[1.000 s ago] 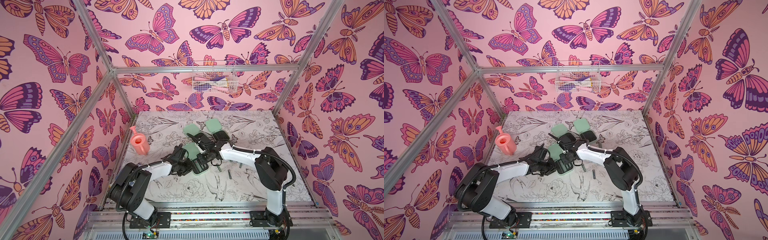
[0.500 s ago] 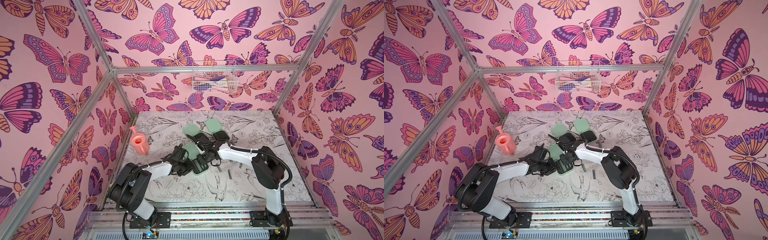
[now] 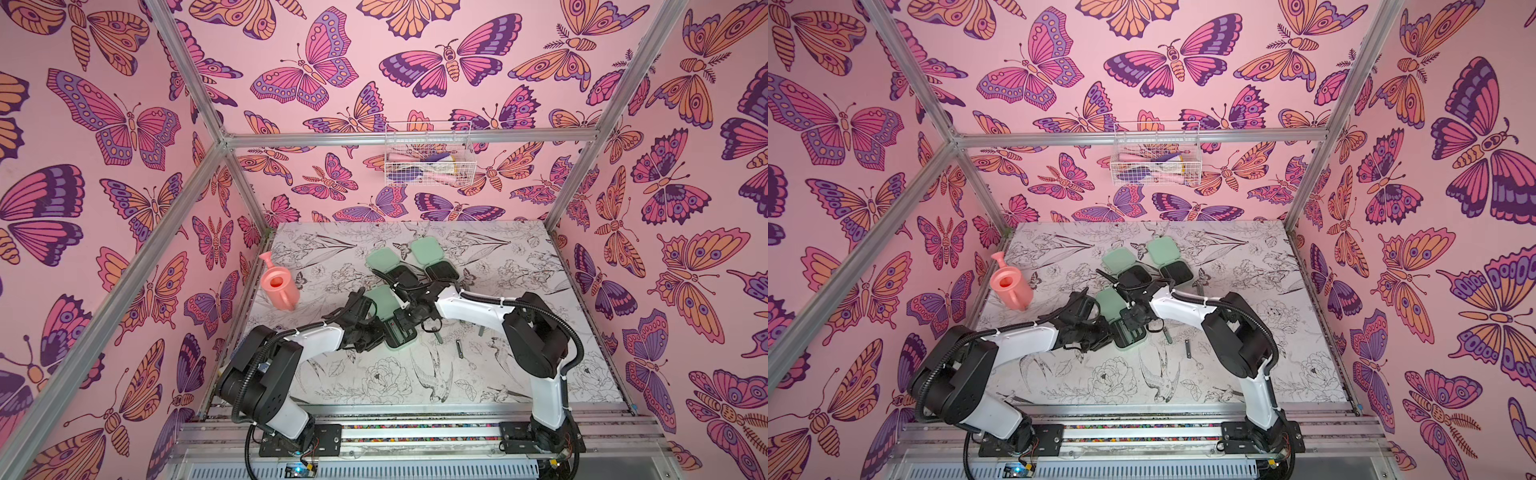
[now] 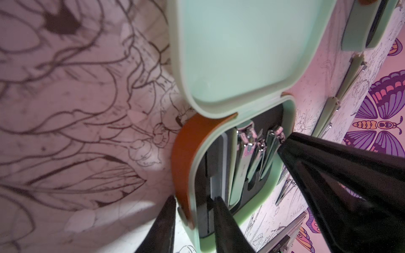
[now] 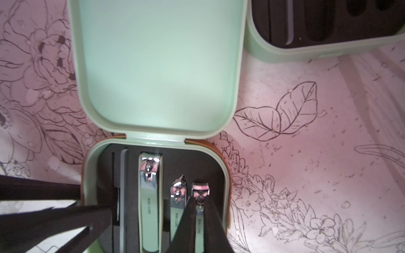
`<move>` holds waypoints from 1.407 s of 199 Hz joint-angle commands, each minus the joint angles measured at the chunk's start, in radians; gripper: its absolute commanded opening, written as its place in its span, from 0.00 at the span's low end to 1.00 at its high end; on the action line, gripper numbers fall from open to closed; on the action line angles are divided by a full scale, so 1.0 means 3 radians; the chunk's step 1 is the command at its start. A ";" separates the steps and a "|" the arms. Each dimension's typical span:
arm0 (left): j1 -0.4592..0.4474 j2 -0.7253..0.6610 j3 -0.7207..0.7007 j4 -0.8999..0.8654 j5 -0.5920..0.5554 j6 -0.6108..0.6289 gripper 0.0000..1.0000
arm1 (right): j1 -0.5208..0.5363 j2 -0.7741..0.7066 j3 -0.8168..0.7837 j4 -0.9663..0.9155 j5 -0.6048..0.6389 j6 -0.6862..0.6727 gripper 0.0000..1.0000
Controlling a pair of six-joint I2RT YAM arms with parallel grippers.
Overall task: Organize nail clipper sets
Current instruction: Place the nail clipper in the storage box.
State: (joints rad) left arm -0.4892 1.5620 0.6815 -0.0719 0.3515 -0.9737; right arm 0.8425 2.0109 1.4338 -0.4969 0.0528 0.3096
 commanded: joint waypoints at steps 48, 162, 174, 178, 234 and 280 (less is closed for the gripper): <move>-0.0005 0.0093 -0.0114 -0.0136 -0.0032 0.0000 0.33 | 0.0030 0.0117 -0.0073 -0.0036 -0.0002 0.0031 0.10; -0.0005 0.0101 -0.0109 -0.0127 -0.0028 -0.0002 0.33 | 0.0125 0.0096 -0.0155 -0.0027 -0.0099 0.0118 0.10; -0.0005 0.0098 -0.0113 -0.0124 -0.0028 -0.0004 0.33 | 0.0127 0.0075 -0.0150 -0.0041 -0.0090 0.0119 0.10; -0.0005 0.0101 -0.0109 -0.0128 -0.0026 -0.0003 0.33 | 0.0127 0.0071 -0.0151 -0.0048 -0.0085 0.0119 0.11; -0.0005 0.0099 -0.0109 -0.0122 -0.0021 -0.0002 0.33 | 0.0127 0.0073 -0.0096 -0.0114 -0.0066 0.0116 0.11; -0.0005 0.0101 -0.0109 -0.0122 -0.0016 -0.0002 0.33 | 0.0127 0.0148 -0.0108 -0.0135 -0.0064 0.0158 0.11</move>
State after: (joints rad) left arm -0.4892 1.5620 0.6811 -0.0708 0.3515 -0.9737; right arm 0.8547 2.0159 1.4124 -0.4824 0.0673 0.3378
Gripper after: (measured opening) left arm 0.328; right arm 0.108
